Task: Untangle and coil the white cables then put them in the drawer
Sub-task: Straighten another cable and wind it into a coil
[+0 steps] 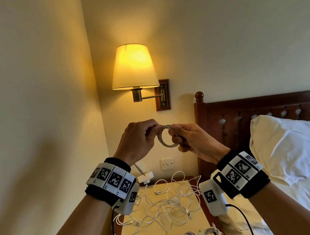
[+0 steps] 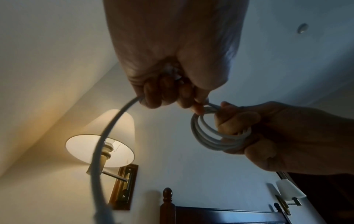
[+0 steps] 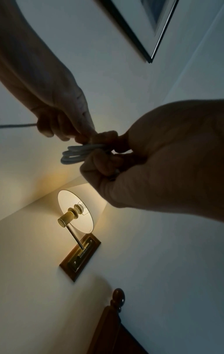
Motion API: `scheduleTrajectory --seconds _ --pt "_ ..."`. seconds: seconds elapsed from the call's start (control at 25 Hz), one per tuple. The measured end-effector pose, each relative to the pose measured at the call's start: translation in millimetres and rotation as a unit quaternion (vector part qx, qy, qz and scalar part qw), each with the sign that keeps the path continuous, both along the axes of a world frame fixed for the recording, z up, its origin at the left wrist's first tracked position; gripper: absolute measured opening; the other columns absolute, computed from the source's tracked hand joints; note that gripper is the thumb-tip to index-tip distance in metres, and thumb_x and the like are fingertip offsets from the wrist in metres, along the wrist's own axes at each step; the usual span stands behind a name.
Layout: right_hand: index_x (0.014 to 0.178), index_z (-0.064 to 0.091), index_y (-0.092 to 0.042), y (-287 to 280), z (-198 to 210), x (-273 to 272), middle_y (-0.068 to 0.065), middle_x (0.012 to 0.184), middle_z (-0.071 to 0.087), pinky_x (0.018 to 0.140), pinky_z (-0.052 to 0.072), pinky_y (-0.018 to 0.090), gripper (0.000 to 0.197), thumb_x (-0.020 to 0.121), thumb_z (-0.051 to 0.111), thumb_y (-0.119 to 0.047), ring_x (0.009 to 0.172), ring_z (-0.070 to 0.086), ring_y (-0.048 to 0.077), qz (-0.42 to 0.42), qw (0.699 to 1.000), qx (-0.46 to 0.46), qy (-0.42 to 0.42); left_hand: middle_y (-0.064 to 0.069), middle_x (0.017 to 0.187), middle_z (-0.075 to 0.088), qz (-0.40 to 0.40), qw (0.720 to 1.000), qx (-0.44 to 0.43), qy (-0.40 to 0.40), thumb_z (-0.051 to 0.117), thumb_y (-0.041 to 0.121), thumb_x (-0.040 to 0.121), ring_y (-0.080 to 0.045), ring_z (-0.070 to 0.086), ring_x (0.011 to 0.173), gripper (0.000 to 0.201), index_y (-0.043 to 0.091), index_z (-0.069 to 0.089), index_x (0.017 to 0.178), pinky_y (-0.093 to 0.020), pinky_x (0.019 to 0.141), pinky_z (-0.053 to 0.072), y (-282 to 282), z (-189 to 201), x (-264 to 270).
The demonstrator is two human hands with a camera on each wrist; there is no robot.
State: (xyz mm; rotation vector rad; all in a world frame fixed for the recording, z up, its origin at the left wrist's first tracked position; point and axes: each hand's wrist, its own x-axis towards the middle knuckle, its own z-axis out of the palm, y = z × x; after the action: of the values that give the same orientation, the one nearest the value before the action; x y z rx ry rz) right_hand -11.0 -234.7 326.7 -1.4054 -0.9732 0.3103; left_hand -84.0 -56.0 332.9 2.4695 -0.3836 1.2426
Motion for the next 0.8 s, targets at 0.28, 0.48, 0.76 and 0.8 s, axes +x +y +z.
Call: scheduleTrajectory --seconds 0.28,0.48,0.76,0.8 --pt "0.086 0.058 -0.013 -1.0 5.9 2.8 -0.005 0.062 0.041 0.048 0.036 0.02 0.035 0.105 0.036 -0.032 0.055 0.036 0.009 0.018 0.992 0.057 0.112 0.01 0.083 0.066 0.013 0.991 -0.057 0.117 0.05 0.011 0.097 0.0 0.059 0.072 0.022 0.021 0.066 0.087 -0.013 0.068 0.043 27.2 -22.3 2.5" --pt "0.086 0.057 -0.014 0.9 4.0 4.4 -0.004 0.064 0.038 0.047 0.036 0.02 0.033 0.104 0.036 -0.033 0.056 0.036 0.009 0.019 0.984 0.086 0.158 -0.001 0.072 0.071 0.037 0.969 -0.194 0.152 0.065 0.01 0.089 -0.011 0.065 0.056 0.011 0.009 0.073 0.082 -0.022 0.057 0.052 33.7 -36.7 7.4" --pt "0.084 0.056 -0.014 12.1 3.3 -0.4 -0.003 0.064 0.038 0.05 0.033 0.022 0.035 0.104 0.035 -0.033 0.057 0.034 0.011 0.06 0.973 0.099 0.198 -0.017 0.081 0.072 -0.137 0.779 -0.608 0.068 0.063 0.003 0.089 -0.019 0.072 0.069 0.01 -0.003 0.069 0.095 -0.021 0.064 0.058 3.4 -5.1 3.0" --pt "0.084 0.057 -0.014 12.5 3.6 -0.8 -0.003 0.064 0.038 0.049 0.033 0.022 0.035 0.104 0.035 -0.033 0.057 0.034 0.011 0.06 0.973 0.1 0.201 -0.016 0.083 0.073 -0.147 0.764 -0.623 0.082 0.062 0.003 0.089 -0.017 0.072 0.07 0.012 -0.003 0.069 0.097 -0.02 0.064 0.057 0.1 -2.7 1.5"
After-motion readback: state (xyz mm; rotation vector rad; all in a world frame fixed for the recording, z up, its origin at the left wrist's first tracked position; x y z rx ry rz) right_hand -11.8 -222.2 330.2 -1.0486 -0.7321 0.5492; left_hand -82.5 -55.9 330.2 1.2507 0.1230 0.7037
